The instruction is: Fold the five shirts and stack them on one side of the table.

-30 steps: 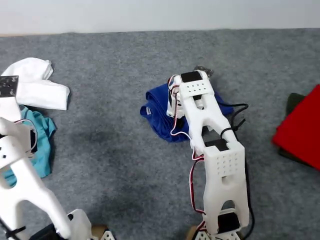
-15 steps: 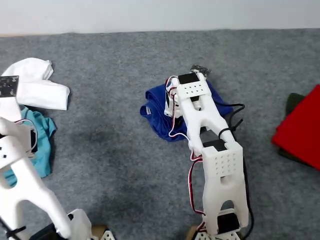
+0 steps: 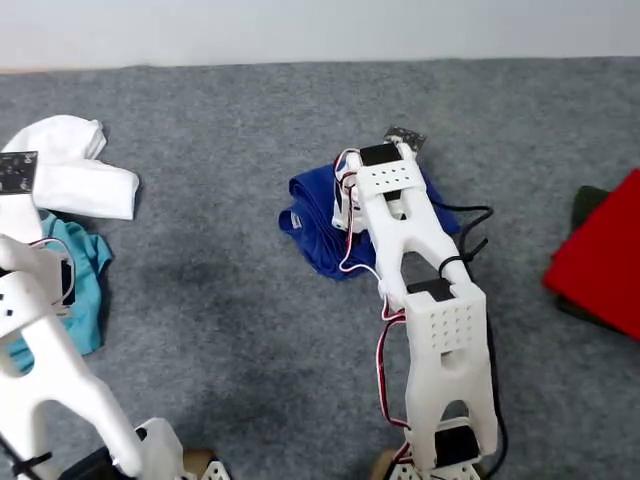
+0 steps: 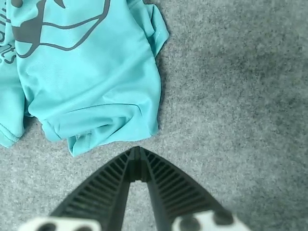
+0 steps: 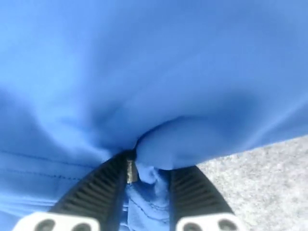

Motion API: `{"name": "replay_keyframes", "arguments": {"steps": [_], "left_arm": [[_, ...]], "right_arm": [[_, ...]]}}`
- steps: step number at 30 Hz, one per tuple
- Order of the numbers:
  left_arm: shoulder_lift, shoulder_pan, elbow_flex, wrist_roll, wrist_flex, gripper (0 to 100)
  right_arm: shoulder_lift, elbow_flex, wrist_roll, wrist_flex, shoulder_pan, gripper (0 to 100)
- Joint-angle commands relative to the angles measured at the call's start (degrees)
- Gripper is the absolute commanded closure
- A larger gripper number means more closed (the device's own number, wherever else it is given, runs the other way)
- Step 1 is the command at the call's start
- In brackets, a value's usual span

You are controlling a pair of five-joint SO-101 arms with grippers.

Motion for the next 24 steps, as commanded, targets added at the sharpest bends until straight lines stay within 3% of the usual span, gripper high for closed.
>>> {"name": "replay_keyframes", "arguments": {"steps": [1, 11, 16, 24], "left_arm": [[-1.76, -0.26, -0.48, 0.09, -0.7, 100], [-1.76, -0.26, -0.48, 0.09, -0.79, 100], [-1.85, -0.26, -0.48, 0.09, -0.79, 100], [-1.85, -0.26, -0.48, 0.09, -0.44, 100]], "right_arm": [[-1.1, -3.52, -0.7, 0.04, 0.4, 99.0], [-13.85, -5.54, 0.7, 3.3, 2.33, 99.0], [-18.24, -5.54, 7.82, 8.84, 3.03, 99.0], [-19.21, -5.54, 27.43, 12.7, 13.49, 99.0]]}}
